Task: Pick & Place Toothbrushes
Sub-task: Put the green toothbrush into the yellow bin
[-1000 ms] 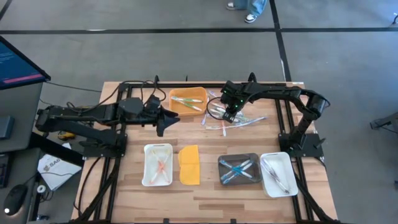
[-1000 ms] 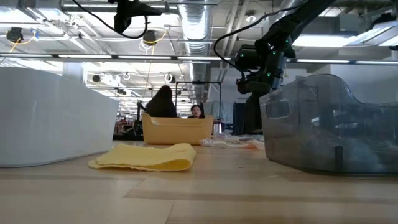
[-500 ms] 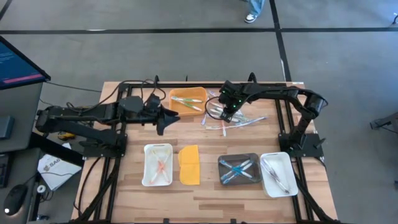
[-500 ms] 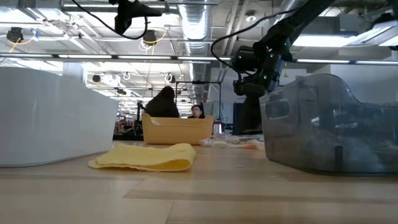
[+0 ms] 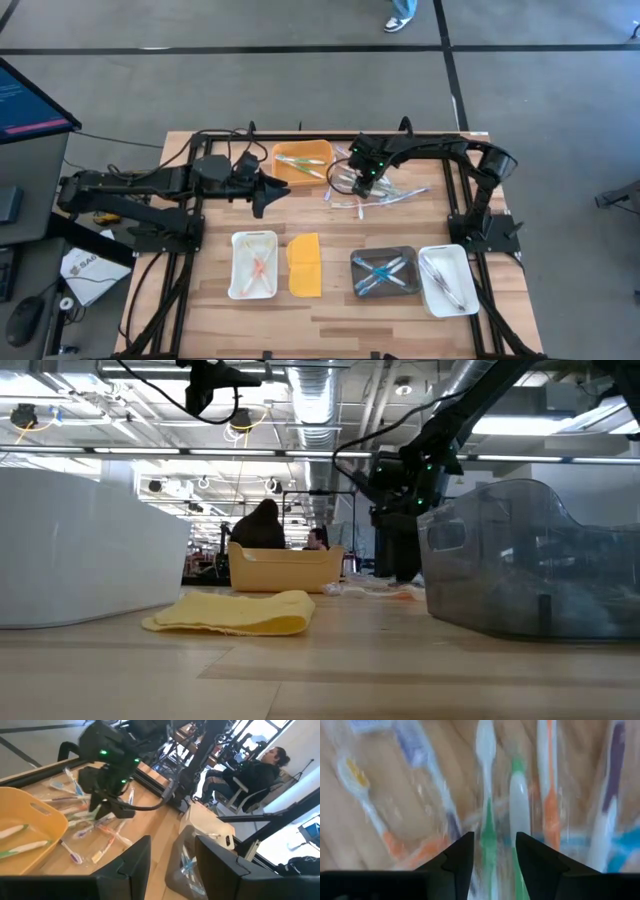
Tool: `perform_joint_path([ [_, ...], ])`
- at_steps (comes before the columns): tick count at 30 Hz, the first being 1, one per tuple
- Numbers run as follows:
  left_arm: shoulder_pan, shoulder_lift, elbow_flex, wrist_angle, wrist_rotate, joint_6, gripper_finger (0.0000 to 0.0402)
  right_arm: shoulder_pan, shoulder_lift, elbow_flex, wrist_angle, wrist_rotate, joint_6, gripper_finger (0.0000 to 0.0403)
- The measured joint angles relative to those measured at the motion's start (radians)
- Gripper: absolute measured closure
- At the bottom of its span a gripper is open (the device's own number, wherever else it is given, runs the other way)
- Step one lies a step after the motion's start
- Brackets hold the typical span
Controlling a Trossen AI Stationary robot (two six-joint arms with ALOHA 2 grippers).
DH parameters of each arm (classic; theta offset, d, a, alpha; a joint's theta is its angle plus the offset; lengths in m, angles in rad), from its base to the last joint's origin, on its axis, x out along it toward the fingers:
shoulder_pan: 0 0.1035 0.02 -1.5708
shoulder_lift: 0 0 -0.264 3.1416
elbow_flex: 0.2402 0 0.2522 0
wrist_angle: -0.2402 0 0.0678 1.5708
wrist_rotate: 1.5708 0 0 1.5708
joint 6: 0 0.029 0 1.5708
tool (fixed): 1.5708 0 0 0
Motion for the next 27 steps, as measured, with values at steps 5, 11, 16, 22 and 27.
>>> perform_joint_path([
  [5,0.0,0.0,0.0,0.005,0.001,-0.011,0.0253,0.0,0.031,0.002,0.0,-0.004,-0.005,0.0261],
  [11,-0.001,0.0,0.0,0.008,0.001,-0.018,0.0253,0.0,0.036,-0.004,-0.013,0.002,0.004,0.0278],
  [16,-0.001,0.0,0.0,0.011,0.001,-0.018,0.0253,0.0,0.035,-0.003,-0.038,0.003,0.006,0.0307],
  [22,-0.001,0.0,0.0,0.013,0.001,-0.018,0.0253,0.01,0.035,-0.003,-0.06,0.003,0.005,0.0344],
  [27,-0.001,0.0,0.0,0.014,0.001,-0.018,0.0253,0.025,0.034,-0.002,-0.1,-0.003,0.003,0.0376],
])
